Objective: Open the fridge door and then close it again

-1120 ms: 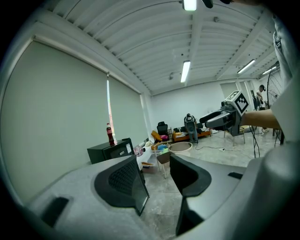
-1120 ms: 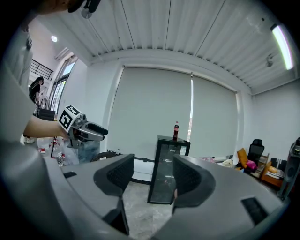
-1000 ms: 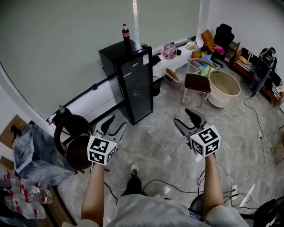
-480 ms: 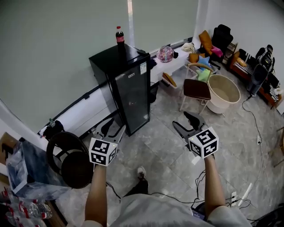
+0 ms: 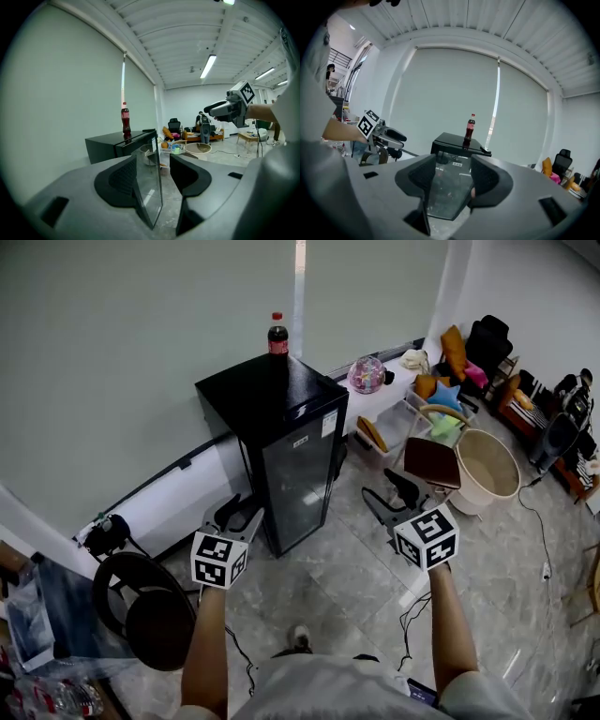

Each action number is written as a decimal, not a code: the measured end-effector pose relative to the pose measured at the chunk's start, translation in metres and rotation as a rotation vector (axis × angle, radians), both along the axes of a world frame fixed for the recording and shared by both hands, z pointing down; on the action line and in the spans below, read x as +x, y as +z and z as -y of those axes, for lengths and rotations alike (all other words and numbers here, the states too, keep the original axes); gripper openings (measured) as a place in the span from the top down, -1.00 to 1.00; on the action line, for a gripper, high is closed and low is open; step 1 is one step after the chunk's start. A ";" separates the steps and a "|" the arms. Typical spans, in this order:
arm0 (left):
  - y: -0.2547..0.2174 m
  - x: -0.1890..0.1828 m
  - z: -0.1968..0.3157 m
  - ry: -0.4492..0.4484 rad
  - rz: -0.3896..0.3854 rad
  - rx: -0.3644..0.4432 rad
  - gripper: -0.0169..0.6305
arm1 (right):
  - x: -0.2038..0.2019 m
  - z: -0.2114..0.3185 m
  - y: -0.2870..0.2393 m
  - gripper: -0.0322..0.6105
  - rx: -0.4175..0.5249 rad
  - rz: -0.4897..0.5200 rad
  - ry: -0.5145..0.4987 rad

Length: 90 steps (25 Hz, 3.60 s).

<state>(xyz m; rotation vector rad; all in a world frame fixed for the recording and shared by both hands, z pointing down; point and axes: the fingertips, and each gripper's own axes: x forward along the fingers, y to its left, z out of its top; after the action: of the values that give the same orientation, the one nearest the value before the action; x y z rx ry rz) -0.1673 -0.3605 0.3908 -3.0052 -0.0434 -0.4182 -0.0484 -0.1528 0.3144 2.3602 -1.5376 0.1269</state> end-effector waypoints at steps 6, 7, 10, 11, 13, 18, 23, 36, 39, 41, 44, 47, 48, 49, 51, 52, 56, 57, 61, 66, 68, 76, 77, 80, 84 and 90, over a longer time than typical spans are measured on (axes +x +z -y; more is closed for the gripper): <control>0.025 0.031 0.036 -0.037 0.034 -0.037 0.35 | 0.036 0.067 0.004 0.25 -0.041 -0.004 -0.058; 0.031 0.033 0.040 -0.044 0.042 -0.044 0.35 | 0.042 0.075 0.007 0.25 -0.051 -0.005 -0.066; 0.049 0.038 0.049 -0.068 0.074 -0.053 0.35 | 0.060 0.098 0.011 0.30 -0.066 -0.017 -0.076; 0.054 0.041 0.052 -0.077 0.085 -0.054 0.35 | 0.067 0.104 0.013 0.30 -0.072 -0.018 -0.081; 0.065 0.048 0.057 -0.095 0.108 -0.057 0.35 | 0.084 0.115 0.016 0.30 -0.087 -0.013 -0.097; 0.095 0.073 0.072 -0.176 0.155 -0.105 0.35 | 0.132 0.150 0.024 0.31 -0.127 -0.030 -0.173; 0.129 0.105 0.082 -0.246 0.202 -0.158 0.35 | 0.175 0.193 0.030 0.27 -0.189 -0.157 -0.295; 0.216 0.153 0.112 -0.354 0.300 -0.217 0.35 | 0.197 0.274 0.090 0.26 -0.451 -0.223 -0.885; 0.228 0.156 0.112 -0.372 0.310 -0.230 0.36 | 0.199 0.276 0.091 0.20 -0.473 -0.216 -0.962; 0.234 0.156 0.112 -0.387 0.309 -0.243 0.36 | 0.193 0.274 0.097 0.20 -0.517 -0.235 -1.017; 0.237 0.161 0.113 -0.406 0.293 -0.255 0.37 | 0.185 0.274 0.107 0.19 -0.577 -0.284 -1.080; 0.236 0.164 0.116 -0.429 0.280 -0.259 0.44 | 0.184 0.279 0.112 0.21 -0.610 -0.346 -1.096; 0.235 0.164 0.116 -0.436 0.275 -0.265 0.45 | 0.185 0.279 0.112 0.22 -0.618 -0.352 -1.102; 0.235 0.164 0.117 -0.442 0.272 -0.271 0.46 | 0.185 0.278 0.112 0.22 -0.620 -0.351 -1.111; 0.235 0.164 0.117 -0.456 0.264 -0.280 0.48 | 0.184 0.277 0.112 0.27 -0.617 -0.356 -1.135; 0.234 0.164 0.117 -0.463 0.259 -0.285 0.49 | 0.183 0.276 0.112 0.33 -0.614 -0.368 -1.144; 0.235 0.165 0.116 -0.495 0.249 -0.291 0.54 | 0.183 0.276 0.115 0.33 -0.607 -0.392 -1.152; 0.235 0.165 0.115 -0.501 0.247 -0.286 0.54 | 0.183 0.276 0.115 0.33 -0.607 -0.392 -1.155; 0.233 0.166 0.116 -0.543 0.214 -0.256 0.54 | 0.184 0.275 0.114 0.33 -0.571 -0.345 -1.169; 0.235 0.164 0.114 -0.555 0.221 -0.265 0.54 | 0.181 0.274 0.115 0.32 -0.534 -0.321 -1.178; 0.234 0.164 0.114 -0.557 0.231 -0.271 0.54 | 0.181 0.274 0.115 0.31 -0.525 -0.332 -1.181; 0.233 0.164 0.113 -0.593 0.206 -0.283 0.55 | 0.180 0.273 0.114 0.33 -0.522 -0.346 -1.194; 0.233 0.165 0.112 -0.606 0.195 -0.284 0.55 | 0.181 0.272 0.114 0.33 -0.516 -0.359 -1.191; 0.234 0.164 0.112 -0.633 0.177 -0.283 0.54 | 0.180 0.271 0.116 0.32 -0.504 -0.382 -1.199; 0.233 0.165 0.113 -0.659 0.181 -0.276 0.53 | 0.182 0.271 0.116 0.32 -0.502 -0.385 -1.214; 0.232 0.153 0.080 -0.620 0.160 -0.279 0.56 | 0.175 0.253 0.116 0.32 -0.496 -0.402 -1.288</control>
<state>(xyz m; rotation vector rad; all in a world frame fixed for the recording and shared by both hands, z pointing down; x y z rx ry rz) -0.0141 -0.4406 0.6232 -3.1863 0.9036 -0.7576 0.1263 -0.4056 0.4300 0.6872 -2.1244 -0.2269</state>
